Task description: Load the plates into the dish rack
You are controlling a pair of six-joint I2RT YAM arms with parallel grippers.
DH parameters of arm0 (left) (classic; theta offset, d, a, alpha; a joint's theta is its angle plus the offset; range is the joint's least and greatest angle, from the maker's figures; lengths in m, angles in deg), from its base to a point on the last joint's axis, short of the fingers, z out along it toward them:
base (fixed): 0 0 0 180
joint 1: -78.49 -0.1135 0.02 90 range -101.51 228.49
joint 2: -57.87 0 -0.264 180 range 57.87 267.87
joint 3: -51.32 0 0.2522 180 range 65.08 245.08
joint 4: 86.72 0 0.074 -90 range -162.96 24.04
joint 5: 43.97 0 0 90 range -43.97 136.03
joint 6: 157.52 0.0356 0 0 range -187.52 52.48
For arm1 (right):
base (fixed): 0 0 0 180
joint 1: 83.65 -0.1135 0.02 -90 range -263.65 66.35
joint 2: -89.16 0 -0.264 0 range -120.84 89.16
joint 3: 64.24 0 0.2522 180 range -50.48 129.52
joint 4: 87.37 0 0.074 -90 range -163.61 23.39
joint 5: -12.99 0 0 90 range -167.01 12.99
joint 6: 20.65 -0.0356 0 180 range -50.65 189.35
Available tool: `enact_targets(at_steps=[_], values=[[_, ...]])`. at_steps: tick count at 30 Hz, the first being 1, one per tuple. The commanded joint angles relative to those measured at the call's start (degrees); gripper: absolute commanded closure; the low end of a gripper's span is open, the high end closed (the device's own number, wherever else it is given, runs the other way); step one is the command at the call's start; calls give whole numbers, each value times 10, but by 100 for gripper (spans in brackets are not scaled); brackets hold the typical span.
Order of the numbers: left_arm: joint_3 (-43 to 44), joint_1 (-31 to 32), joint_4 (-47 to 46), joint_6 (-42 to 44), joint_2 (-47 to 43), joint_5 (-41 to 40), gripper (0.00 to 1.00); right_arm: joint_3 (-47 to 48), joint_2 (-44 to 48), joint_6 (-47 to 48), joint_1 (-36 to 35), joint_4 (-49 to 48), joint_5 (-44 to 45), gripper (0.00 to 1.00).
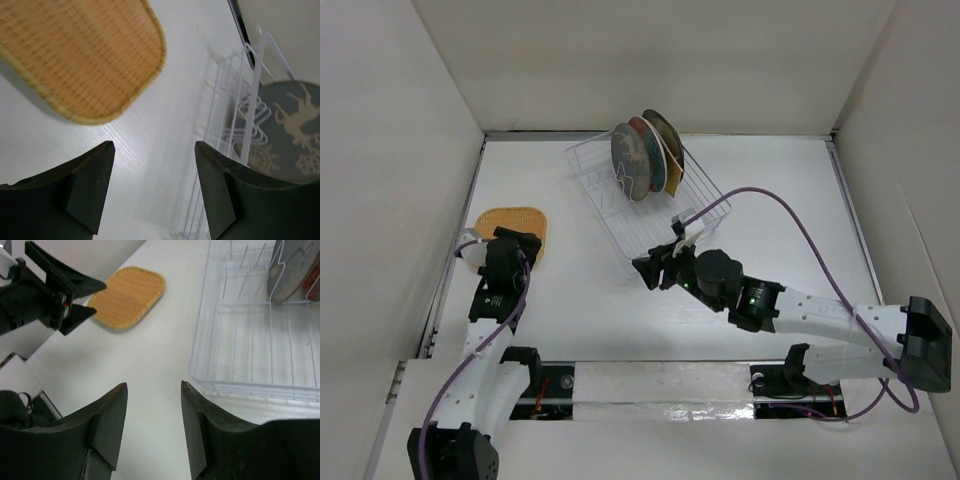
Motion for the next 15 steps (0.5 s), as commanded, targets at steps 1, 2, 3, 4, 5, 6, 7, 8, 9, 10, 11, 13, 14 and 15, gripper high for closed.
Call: enact_targets(at_steps=[1,2,3,4,5,6,7,8,9,10,11,13,14,15], values=[[-28,-83,-53,-31,44,4,38,-4,45,-16,-12,-20,-27,43],[-39,-111,-70,-26,78,26,39,-8,50,-13,-12,-19,-30,42],[-56,-138,-83,-23,95,71,40,-18,56,-10,-12,-20,-33,43],[-63,-184,-116,-13,111,92,41,-24,67,-8,-12,-19,-33,42],[-70,-200,-128,-10,126,111,42,-28,73,-7,-12,-21,-32,42],[-83,-213,-141,-8,148,135,43,-39,77,-5,-12,-23,-34,42],[-88,-229,-158,-3,157,136,43,-42,82,-3,-7,-22,-37,42],[-95,-234,-164,-2,171,129,43,-46,88,-2,-2,-21,-42,42],[-97,-234,-173,-1,178,124,43,-48,90,-2,-2,-22,-45,42],[-98,-240,-187,1,186,119,43,-55,94,-2,4,-23,-50,42],[-94,-246,-193,4,207,116,43,-57,99,-3,4,-26,-54,42],[-91,-246,-222,8,231,118,42,-63,102,-6,18,-28,-67,42],[-87,-252,-229,11,244,119,42,-69,102,-6,18,-32,-72,42],[-79,-252,-245,12,272,122,42,-72,101,-10,24,-35,-80,42]])
